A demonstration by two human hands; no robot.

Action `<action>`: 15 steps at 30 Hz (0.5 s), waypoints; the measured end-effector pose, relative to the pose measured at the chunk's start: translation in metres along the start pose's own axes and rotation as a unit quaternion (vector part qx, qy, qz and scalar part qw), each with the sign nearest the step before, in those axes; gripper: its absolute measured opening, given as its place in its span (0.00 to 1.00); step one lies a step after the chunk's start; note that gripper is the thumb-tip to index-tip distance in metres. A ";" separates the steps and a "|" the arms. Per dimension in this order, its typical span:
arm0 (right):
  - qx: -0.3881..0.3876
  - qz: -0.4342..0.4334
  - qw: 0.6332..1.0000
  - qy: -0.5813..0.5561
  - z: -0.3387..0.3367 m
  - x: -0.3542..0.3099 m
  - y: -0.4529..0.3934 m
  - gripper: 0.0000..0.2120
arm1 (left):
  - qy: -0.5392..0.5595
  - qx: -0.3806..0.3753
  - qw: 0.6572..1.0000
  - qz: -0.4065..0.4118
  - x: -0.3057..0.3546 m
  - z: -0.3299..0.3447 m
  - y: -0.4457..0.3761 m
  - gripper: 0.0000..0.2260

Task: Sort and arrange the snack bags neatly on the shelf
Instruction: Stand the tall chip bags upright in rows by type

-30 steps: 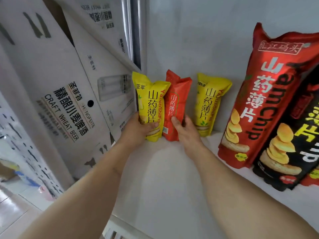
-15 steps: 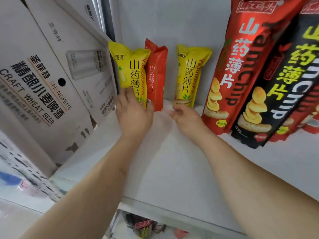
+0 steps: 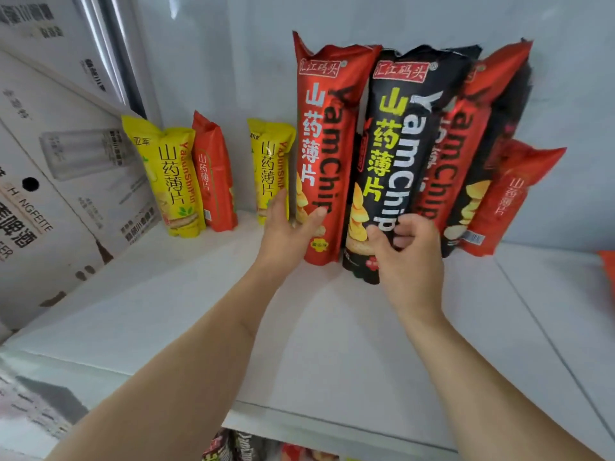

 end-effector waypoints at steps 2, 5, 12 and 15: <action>0.020 0.011 1.000 0.002 0.000 0.007 -0.006 0.31 | 0.038 -0.018 0.999 -0.011 -0.003 0.009 -0.004 0.34; 0.015 0.048 0.998 -0.021 0.012 0.019 -0.011 0.39 | 0.043 -0.051 0.997 -0.028 -0.007 0.017 -0.009 0.34; -0.060 0.059 0.996 -0.012 0.030 0.036 -0.005 0.40 | 0.049 -0.067 0.996 -0.021 -0.012 0.008 -0.002 0.29; -0.115 0.043 0.989 -0.083 0.039 0.031 -0.003 0.38 | 0.059 -0.051 0.997 -0.016 -0.016 -0.016 0.005 0.32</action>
Point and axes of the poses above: each hand's wrist, its own y-axis away from the middle knuckle, its own z-axis out of the palm, x = y × z, the point moved 1 cm from there along -y, towards the middle knuckle, and after that the axes turned 7 degrees about -z, right-handed, at the moved point
